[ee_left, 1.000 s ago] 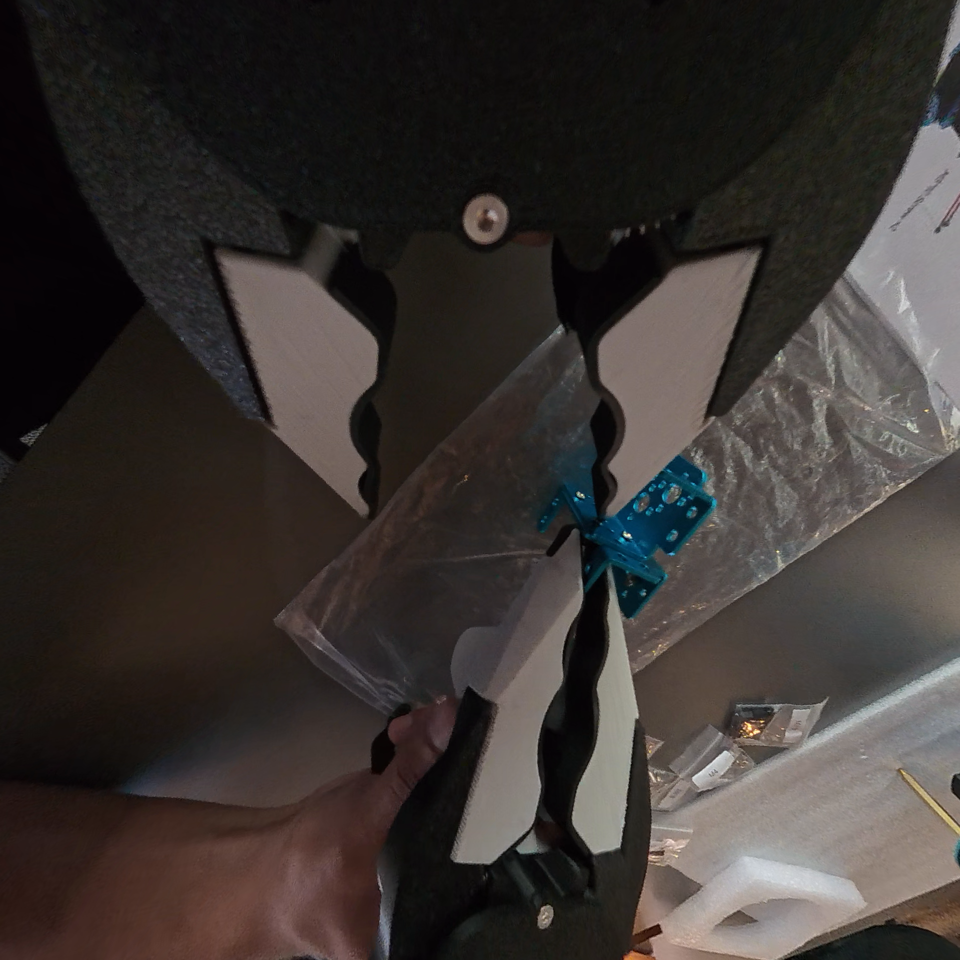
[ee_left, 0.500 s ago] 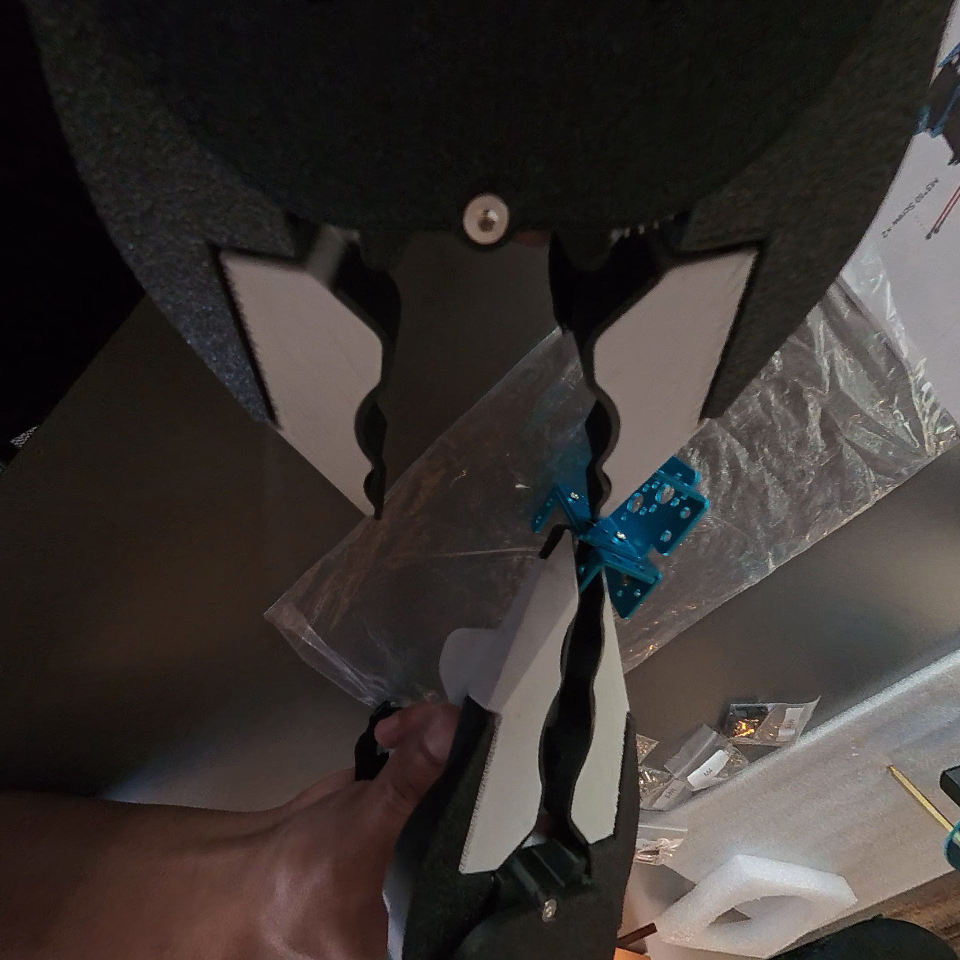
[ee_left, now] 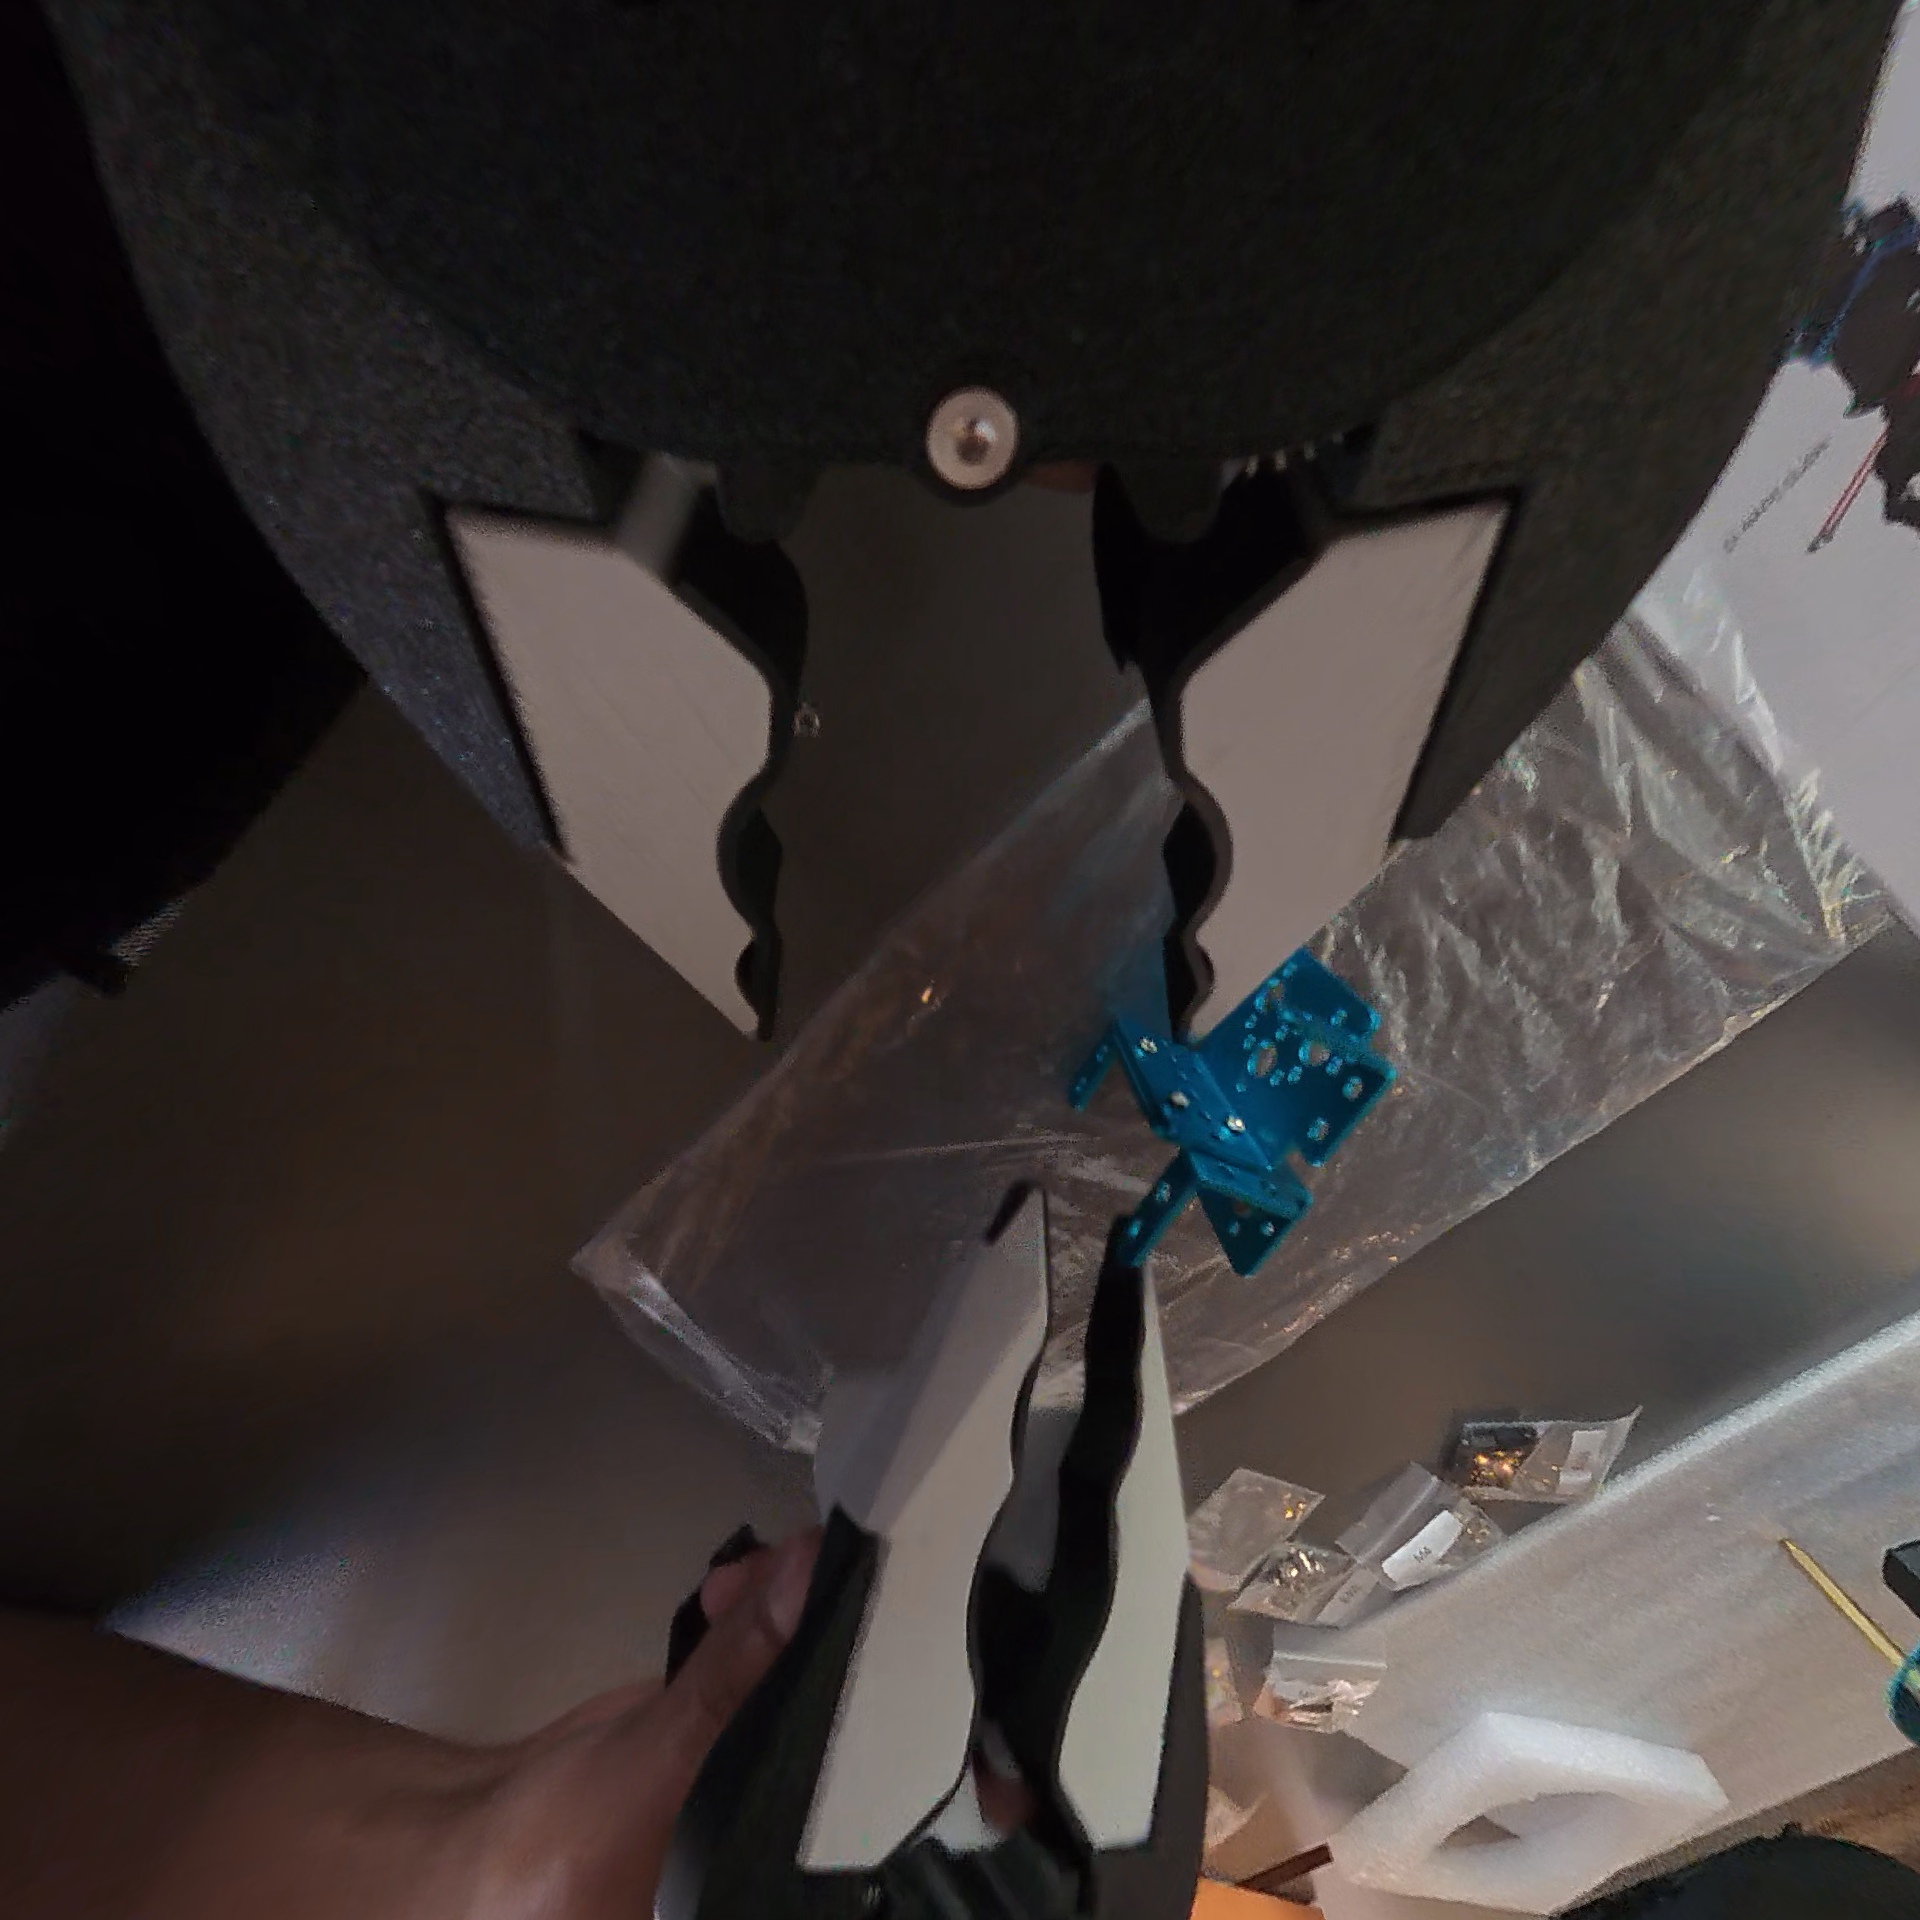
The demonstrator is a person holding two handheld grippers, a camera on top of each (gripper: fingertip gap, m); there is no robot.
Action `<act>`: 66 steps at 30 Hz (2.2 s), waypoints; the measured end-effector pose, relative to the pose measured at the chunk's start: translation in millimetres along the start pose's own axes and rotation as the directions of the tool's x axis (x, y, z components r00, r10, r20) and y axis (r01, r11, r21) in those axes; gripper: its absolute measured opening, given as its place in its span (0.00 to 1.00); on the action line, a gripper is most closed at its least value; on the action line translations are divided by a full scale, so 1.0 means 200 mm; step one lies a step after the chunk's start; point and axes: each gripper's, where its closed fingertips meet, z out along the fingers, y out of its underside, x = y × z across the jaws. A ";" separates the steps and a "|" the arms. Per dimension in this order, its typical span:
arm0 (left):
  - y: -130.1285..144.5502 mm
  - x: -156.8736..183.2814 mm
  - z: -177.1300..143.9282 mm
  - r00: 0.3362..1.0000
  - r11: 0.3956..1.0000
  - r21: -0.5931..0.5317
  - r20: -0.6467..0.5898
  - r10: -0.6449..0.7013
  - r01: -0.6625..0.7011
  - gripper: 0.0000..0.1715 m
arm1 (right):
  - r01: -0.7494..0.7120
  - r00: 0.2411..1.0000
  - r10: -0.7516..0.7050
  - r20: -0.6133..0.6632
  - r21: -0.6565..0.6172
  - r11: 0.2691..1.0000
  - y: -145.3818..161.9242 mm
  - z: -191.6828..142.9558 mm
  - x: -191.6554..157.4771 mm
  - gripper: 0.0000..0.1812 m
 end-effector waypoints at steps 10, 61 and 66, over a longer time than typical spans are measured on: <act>0.08 -0.18 -0.40 0.999 0.994 0.112 0.031 -0.009 0.006 0.40 | 0.001 0.971 -0.030 -0.239 -0.120 0.993 0.02 -0.11 -0.17 0.11; 0.36 -0.16 -0.76 0.997 0.959 0.272 -0.016 -0.072 0.074 0.33 | -0.099 0.966 -0.017 -0.257 -0.433 0.896 0.03 0.06 -0.23 0.02; 0.22 -0.11 -0.64 0.987 0.952 0.267 -0.098 -0.125 0.147 0.33 | -0.152 0.981 0.131 -0.145 -0.144 0.978 0.05 -0.02 -0.12 0.02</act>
